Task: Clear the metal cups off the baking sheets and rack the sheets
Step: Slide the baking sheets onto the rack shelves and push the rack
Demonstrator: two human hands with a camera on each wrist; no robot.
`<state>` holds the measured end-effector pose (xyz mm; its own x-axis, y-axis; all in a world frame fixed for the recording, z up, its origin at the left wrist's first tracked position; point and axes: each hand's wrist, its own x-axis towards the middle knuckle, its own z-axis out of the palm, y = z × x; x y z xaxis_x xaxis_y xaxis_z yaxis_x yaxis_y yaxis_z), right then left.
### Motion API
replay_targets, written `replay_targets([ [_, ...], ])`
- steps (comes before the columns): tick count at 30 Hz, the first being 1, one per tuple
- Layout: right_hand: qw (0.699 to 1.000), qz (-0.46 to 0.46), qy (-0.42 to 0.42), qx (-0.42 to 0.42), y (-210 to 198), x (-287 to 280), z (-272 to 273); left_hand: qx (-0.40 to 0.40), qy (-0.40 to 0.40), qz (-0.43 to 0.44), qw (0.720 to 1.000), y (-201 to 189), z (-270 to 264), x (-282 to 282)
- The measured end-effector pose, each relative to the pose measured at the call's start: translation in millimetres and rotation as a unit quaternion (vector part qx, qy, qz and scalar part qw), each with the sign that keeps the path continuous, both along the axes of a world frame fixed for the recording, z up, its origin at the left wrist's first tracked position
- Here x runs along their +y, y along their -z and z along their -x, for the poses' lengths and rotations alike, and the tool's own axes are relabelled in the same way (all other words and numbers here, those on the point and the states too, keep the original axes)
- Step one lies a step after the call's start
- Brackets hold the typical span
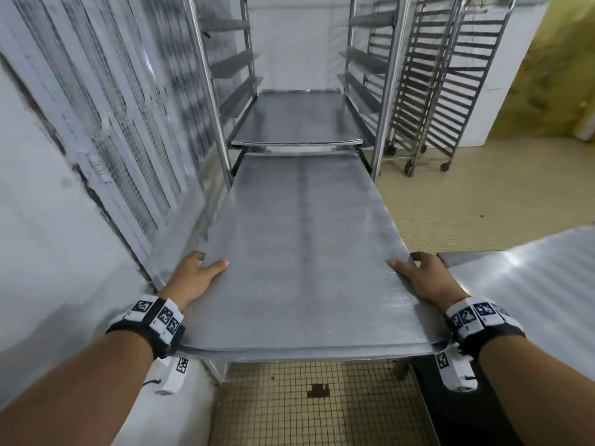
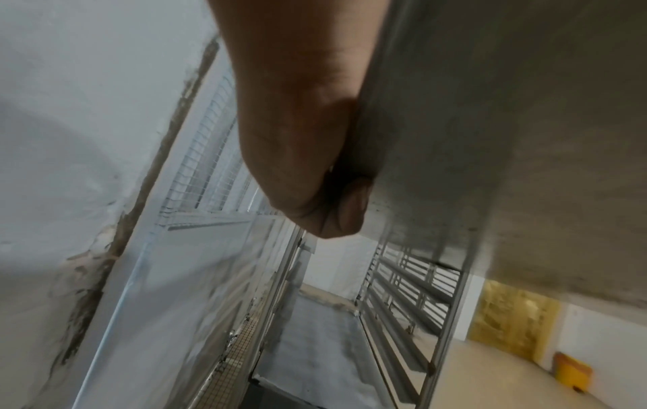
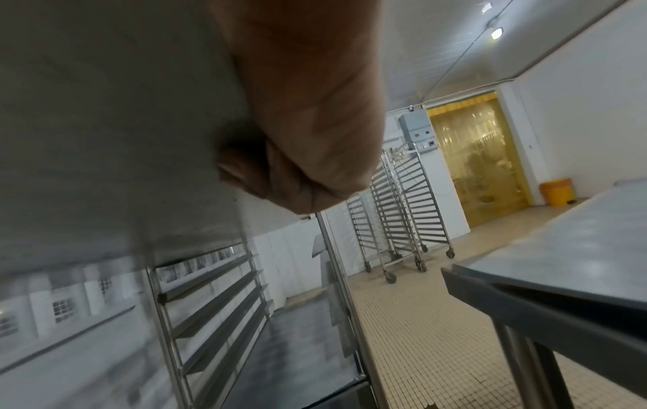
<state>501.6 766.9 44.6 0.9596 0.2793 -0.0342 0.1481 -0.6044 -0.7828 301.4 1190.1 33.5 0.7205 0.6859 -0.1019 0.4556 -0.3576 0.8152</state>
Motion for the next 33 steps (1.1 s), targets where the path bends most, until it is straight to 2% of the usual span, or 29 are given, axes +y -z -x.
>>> replay_targets([
  [6, 1.000, 0.006, 0.013, 0.014, 5.5, 28.0, -36.1, -0.029, -0.007, 0.019, 0.999, 17.1, -43.2, 20.8],
  [14, 1.000, 0.005, 0.008, 0.018, 28.2, 64.7, -133.9, -0.057, -0.030, 0.039, 0.997, 29.9, -119.7, 50.8],
  [26, 0.999, 0.002, 0.024, 0.040, 25.1, 108.8, -229.5, -0.053, -0.012, -0.006, 0.998, 28.6, -222.2, 84.2],
  [33, 0.998, 0.022, 0.041, 0.036, 26.8, 141.6, -278.3, -0.036, 0.001, 0.034, 0.999, 43.8, -278.5, 148.4],
])
